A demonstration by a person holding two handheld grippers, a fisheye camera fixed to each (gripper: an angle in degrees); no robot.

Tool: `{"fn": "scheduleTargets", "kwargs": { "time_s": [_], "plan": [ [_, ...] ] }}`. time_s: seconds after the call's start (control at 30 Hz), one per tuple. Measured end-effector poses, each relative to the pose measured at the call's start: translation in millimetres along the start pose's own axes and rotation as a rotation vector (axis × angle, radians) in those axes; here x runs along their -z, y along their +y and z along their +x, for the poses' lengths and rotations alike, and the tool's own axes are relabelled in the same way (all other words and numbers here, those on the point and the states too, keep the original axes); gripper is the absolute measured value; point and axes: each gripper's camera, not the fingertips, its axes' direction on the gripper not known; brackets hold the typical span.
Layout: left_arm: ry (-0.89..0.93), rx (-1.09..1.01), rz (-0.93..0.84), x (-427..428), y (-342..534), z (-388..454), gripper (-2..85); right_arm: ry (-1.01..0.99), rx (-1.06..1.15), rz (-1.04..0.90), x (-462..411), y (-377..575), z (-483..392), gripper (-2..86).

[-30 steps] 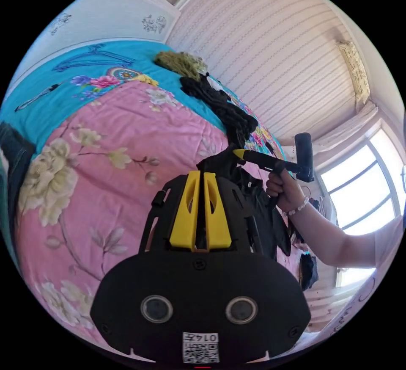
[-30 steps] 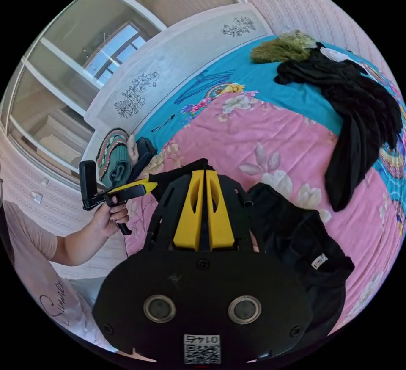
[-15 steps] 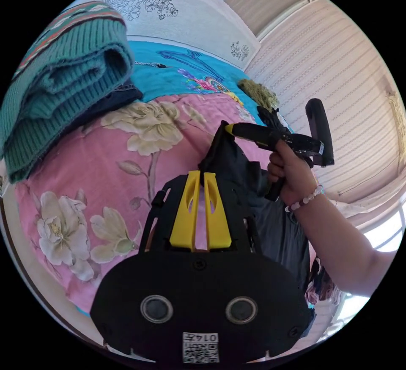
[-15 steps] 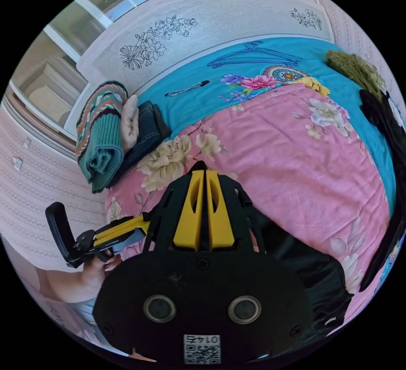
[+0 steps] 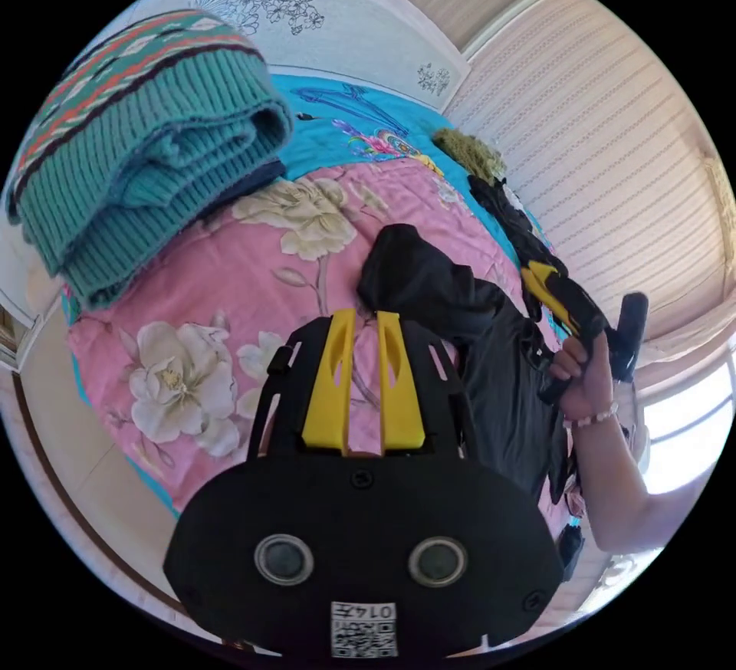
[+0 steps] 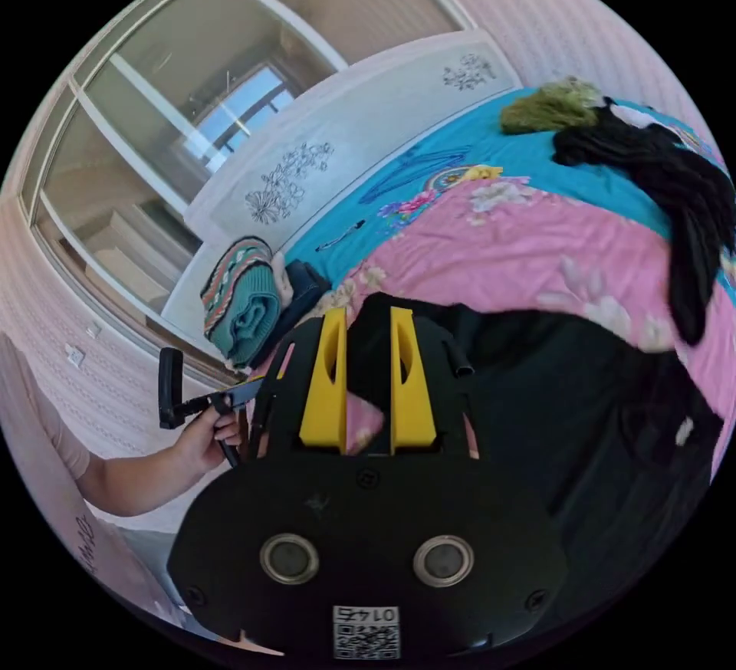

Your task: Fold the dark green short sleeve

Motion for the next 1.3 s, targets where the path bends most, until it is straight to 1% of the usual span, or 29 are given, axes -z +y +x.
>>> {"fn": "scheduleTargets", "kwargs": {
  "time_s": [0.03,0.1,0.13,0.2,0.23,0.3,0.33,0.37,0.4,0.43,0.47,0.5,0.6,0.7,0.8,0.83,0.9,0.93,0.97,1.0,1.13,1.23,1.3],
  "plan": [
    [0.006,-0.030,-0.009,1.0,6.1,8.1,5.1,0.024,-0.044,0.021,18.7,20.0,8.6,8.6],
    [0.048,-0.187,-0.087,-8.6,30.5,55.0,5.0,0.168,-0.244,0.090,94.3,108.5,40.5,8.1],
    [0.069,-0.228,-0.115,-14.2,37.0,69.7,5.0,0.209,-0.301,0.099,113.4,131.3,47.6,7.9],
    [0.188,-0.397,-0.257,-46.5,68.4,140.8,5.0,0.409,-0.526,0.135,188.2,218.6,71.1,7.4],
    [0.219,-0.444,-0.287,-55.2,78.0,161.7,5.0,0.466,-0.574,0.142,205.3,238.2,75.3,7.5],
    [0.323,-0.647,-0.367,-88.9,123.9,252.0,5.1,0.650,-0.722,0.142,262.9,299.2,88.7,7.6],
    [0.349,-0.691,-0.381,-97.5,137.0,275.1,5.1,0.677,-0.747,0.149,274.8,310.2,91.3,7.7],
    [0.415,-0.763,-0.414,-115.4,163.5,320.0,5.2,0.713,-0.779,0.182,295.1,328.9,95.8,7.9],
    [0.478,-0.821,-0.452,-135.0,190.7,362.9,5.3,0.727,-0.809,0.222,310.2,343.6,101.6,8.2],
    [0.497,-0.843,-0.473,-145.5,204.3,383.3,5.3,0.724,-0.825,0.239,315.7,349.6,105.2,8.4],
    [0.505,-0.895,-0.513,-167.7,232.3,422.6,5.2,0.703,-0.857,0.261,322.5,359.6,113.8,8.8],
    [0.479,-0.930,-0.570,-190.6,258.1,457.7,5.2,0.667,-0.880,0.272,325.1,366.7,122.0,9.2],
    [0.468,-0.996,-0.640,-237.1,315.7,527.5,5.8,0.603,-0.899,0.310,326.8,378.7,133.4,9.4],
    [0.399,-1.041,-0.701,-278.2,364.7,572.1,8.4,0.547,-0.909,0.329,325.7,388.6,139.6,8.3],
    [0.397,-1.041,-0.794,-308.8,399.9,592.9,9.8,0.505,-0.922,0.333,325.7,398.4,143.2,4.9],
    [0.389,-1.054,-0.790,-312.1,405.3,594.9,9.5,0.498,-0.929,0.333,326.3,400.6,143.9,4.4],
    [0.313,-1.075,-0.759,-321.0,416.5,596.3,5.6,0.441,-0.951,0.354,329.6,410.1,147.0,2.6],
    [0.325,-1.074,-0.754,-320.6,416.4,595.2,3.9,0.430,-0.953,0.361,330.7,412.2,147.1,2.2],
    [0.368,-1.046,-0.748,-318.2,412.6,590.9,0.6,0.418,-0.951,0.373,333.3,415.4,146.1,1.8],
    [0.410,-1.008,-0.734,-313.9,405.8,584.8,0.0,0.416,-0.938,0.380,335.6,416.9,143.6,1.5],
    [0.492,-0.960,-0.689,-290.5,377.1,565.4,-0.8,0.415,-0.885,0.395,341.8,414.0,131.3,1.0],
    [0.540,-0.953,-0.611,-253.8,340.2,539.8,-0.9,0.390,-0.822,0.428,346.7,403.9,116.0,0.8],
    [0.564,-0.915,-0.546,-222.0,303.1,507.5,-1.0,0.355,-0.738,0.433,344.8,388.3,100.7,0.7]
  ]
}}
